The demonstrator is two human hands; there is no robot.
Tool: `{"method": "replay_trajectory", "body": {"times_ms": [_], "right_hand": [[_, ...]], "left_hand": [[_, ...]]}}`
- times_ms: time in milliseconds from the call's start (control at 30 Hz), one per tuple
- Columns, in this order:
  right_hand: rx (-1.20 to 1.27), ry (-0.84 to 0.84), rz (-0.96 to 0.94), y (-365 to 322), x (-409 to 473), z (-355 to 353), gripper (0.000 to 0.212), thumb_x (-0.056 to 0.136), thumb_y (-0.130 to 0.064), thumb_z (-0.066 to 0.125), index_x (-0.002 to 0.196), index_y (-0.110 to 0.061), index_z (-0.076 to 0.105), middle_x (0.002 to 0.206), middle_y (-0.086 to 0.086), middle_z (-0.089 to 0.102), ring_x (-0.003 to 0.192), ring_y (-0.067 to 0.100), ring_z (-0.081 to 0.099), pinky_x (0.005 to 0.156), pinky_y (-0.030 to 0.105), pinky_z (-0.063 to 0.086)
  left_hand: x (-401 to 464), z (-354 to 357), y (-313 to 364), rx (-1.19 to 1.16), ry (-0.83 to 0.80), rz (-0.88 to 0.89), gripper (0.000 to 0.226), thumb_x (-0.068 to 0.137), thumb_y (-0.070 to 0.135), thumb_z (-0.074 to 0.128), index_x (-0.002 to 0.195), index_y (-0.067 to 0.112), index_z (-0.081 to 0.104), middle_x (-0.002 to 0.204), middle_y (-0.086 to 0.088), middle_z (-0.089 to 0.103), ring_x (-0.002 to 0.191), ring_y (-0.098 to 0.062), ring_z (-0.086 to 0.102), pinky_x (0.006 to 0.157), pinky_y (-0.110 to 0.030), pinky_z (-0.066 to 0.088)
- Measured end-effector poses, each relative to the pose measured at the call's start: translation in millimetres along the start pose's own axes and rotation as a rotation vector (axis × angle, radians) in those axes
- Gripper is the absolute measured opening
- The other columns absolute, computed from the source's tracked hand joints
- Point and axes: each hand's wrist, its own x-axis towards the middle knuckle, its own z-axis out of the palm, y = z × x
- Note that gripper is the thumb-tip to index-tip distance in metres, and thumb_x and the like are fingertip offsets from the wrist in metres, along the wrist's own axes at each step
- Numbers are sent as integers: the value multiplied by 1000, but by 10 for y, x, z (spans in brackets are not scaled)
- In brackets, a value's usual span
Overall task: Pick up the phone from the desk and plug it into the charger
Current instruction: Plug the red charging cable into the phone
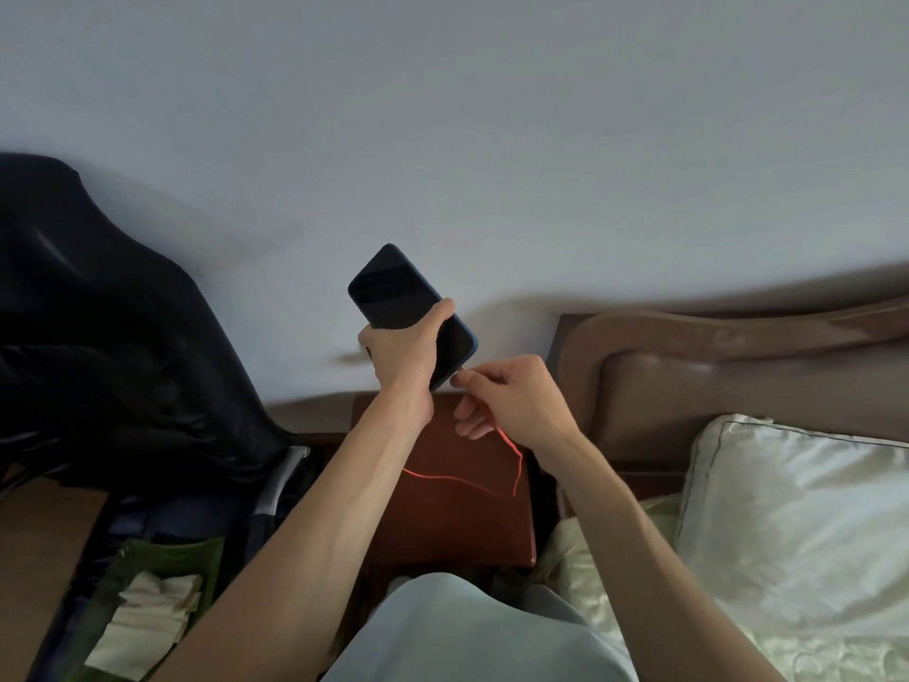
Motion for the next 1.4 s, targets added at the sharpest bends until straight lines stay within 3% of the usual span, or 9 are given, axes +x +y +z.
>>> {"method": "replay_trajectory", "body": {"times_ms": [133, 300, 433, 600, 800, 933, 1067, 1267, 1400], "right_hand": [[-11, -29, 19, -7, 39, -31, 17, 97, -10, 59, 92, -3, 74, 58, 7, 68, 51, 20, 70, 55, 30, 61], [-38, 203, -150, 24, 19, 183, 23, 100, -10, 54, 93, -5, 76, 57, 5, 67, 49, 13, 66, 57, 33, 62], [-23, 266, -265, 45, -24, 277, 25, 100, -9, 54, 89, -3, 76, 58, 7, 67, 48, 11, 64, 55, 28, 59], [49, 219, -361, 77, -78, 296, 30, 101, -9, 53, 113, -32, 67, 58, 9, 64, 50, 14, 63, 58, 32, 60], [8, 304, -339, 103, 8, 226, 22, 101, -11, 54, 103, -8, 76, 55, 2, 64, 47, 9, 60, 56, 29, 57], [-6, 311, -339, 89, 24, 190, 23, 101, -13, 54, 97, -7, 76, 56, 4, 64, 47, 8, 60, 56, 29, 57], [0, 314, -367, 50, 15, 172, 18, 100, -16, 56, 108, -10, 72, 57, 1, 66, 48, 10, 63, 57, 29, 57], [-25, 314, -367, -18, 35, 135, 17, 98, -18, 60, 111, -13, 70, 56, -1, 67, 48, 13, 64, 60, 37, 61], [-37, 311, -344, -52, 56, 121, 20, 99, -19, 60, 108, -7, 73, 54, -2, 65, 45, 11, 62, 56, 32, 59]], "left_hand": [[18, 0, -10, 84, -26, 44, 82, 62, 37, 85, 125, 20, 36, 116, -1, 59, 104, -21, 60, 82, -39, 56], [15, 67, 76, -23, 8, -41, 84, 61, 40, 85, 128, 15, 39, 114, -3, 60, 103, -23, 62, 79, -37, 56], [-2, 99, 127, -116, 37, -72, 88, 55, 43, 86, 127, 12, 47, 115, -5, 65, 100, -25, 66, 77, -36, 58], [-18, 116, 206, -212, 2, -135, 64, 68, 38, 84, 119, 8, 59, 108, -7, 69, 82, -22, 66, 53, -26, 48], [-28, 131, 157, -180, -41, -162, 62, 70, 39, 82, 119, 9, 58, 100, -4, 65, 88, -24, 62, 60, -29, 46], [-35, 131, 166, -162, -87, -193, 55, 74, 39, 80, 115, 10, 58, 96, -4, 63, 78, -21, 61, 52, -25, 46], [1, 129, 184, -189, -166, -224, 50, 73, 41, 79, 110, 13, 59, 78, -2, 58, 58, -18, 56, 42, -19, 43], [23, 134, 192, -167, -158, -195, 64, 74, 41, 78, 125, 7, 58, 82, -4, 59, 60, -18, 56, 41, -17, 41], [64, 122, 194, -150, -164, -181, 57, 72, 42, 78, 116, 9, 62, 87, -5, 61, 67, -21, 57, 49, -22, 42]]}}
